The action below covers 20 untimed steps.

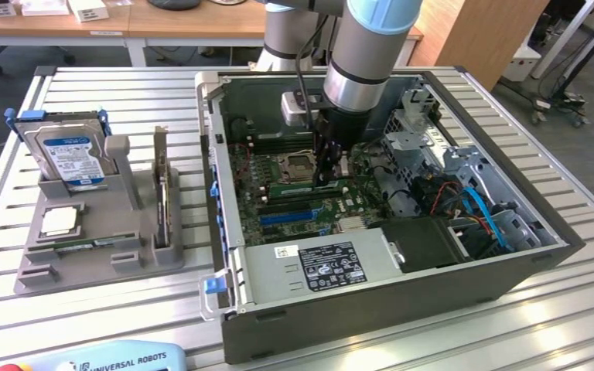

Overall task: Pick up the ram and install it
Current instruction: 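Insert the ram into the slot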

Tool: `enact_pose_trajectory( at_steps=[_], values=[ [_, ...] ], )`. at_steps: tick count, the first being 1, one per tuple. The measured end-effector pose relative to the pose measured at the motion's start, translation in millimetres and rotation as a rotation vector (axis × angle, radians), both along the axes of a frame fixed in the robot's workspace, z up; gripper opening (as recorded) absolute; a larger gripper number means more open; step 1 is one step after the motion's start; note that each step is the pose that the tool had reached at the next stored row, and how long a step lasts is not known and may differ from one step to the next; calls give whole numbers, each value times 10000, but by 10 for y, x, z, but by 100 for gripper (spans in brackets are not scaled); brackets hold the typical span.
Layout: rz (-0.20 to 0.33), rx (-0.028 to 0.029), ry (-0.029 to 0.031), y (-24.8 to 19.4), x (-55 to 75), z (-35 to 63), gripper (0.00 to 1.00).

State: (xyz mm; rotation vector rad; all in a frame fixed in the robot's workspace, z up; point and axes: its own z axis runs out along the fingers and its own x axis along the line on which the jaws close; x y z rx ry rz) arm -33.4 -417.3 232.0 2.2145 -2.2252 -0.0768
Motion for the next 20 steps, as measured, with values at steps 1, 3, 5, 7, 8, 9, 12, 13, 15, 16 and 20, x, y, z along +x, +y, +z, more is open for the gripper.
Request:
enact_pose_trajectory(
  at_steps=[1, 3, 5, 7, 8, 9, 12, 13, 15, 16, 20],
  values=[
    [0, 2, -1, 0, 0, -3, 12],
    [1, -1, 0, 0, 0, -6, 12],
    [1, -1, 0, 0, 0, -6, 12],
    [0, 0, 0, 0, 0, -7, 12],
    [0, -1, 0, 0, 0, -9, 12],
    [0, -1, 0, 0, 0, -10, 12],
    [0, -1, 1, 0, 0, -13, 12],
    [0, 0, 0, 0, 0, -13, 12],
    [0, 1, 0, 0, 0, -13, 12],
    [0, 3, -2, 0, 0, -11, 12],
    [-1, 3, -1, 0, 0, 7, 12]
  ],
)
